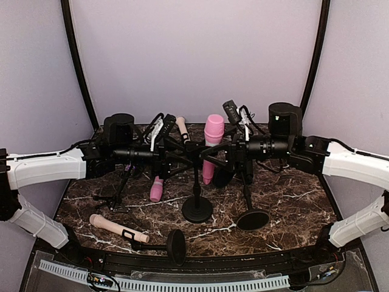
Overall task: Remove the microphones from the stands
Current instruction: Pick up the microphone stand with the microphone from the center of the board.
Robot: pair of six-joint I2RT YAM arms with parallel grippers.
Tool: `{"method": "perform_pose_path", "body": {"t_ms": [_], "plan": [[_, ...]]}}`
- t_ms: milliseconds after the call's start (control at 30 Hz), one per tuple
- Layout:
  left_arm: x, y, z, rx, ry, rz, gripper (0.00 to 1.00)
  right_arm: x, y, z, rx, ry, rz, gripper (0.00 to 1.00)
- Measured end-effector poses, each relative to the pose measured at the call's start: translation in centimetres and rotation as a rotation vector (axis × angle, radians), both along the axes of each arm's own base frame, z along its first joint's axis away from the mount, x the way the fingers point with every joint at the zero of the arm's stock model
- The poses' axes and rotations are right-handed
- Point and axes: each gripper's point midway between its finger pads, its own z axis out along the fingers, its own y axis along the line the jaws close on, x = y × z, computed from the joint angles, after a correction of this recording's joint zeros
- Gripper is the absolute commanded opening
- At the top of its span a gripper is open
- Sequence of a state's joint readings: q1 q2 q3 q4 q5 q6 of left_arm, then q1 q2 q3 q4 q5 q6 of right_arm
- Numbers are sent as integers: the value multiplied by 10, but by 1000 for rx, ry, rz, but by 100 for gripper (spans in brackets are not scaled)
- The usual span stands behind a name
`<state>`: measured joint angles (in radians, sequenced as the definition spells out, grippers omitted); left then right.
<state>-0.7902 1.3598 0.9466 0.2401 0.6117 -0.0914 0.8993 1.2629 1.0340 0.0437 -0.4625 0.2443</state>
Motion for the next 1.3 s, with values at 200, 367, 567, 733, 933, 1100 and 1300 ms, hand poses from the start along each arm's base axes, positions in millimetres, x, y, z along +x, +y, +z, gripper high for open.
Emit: {"method": "perform_pose_path", "body": {"t_ms": [200, 367, 567, 733, 933, 1100, 1300], "plan": [[1, -1, -1, -1, 10, 5, 77, 2, -4, -6, -30, 8, -32, 85], [2, -2, -5, 6, 19, 4, 77, 8, -6, -11, -51, -7, -64, 83], [2, -2, -6, 8, 17, 0, 77, 12, -7, -18, -57, -34, -85, 86], [0, -2, -8, 15, 20, -7, 77, 17, -9, -19, -60, -52, -80, 89], [0, -2, -9, 18, 16, -9, 77, 25, -8, -24, -75, -65, -60, 89], [0, -2, -9, 19, 11, -10, 77, 32, -12, -23, -69, -74, -47, 94], [0, -2, -11, 25, 6, -13, 77, 30, -13, -9, -12, -96, 7, 95]]}}
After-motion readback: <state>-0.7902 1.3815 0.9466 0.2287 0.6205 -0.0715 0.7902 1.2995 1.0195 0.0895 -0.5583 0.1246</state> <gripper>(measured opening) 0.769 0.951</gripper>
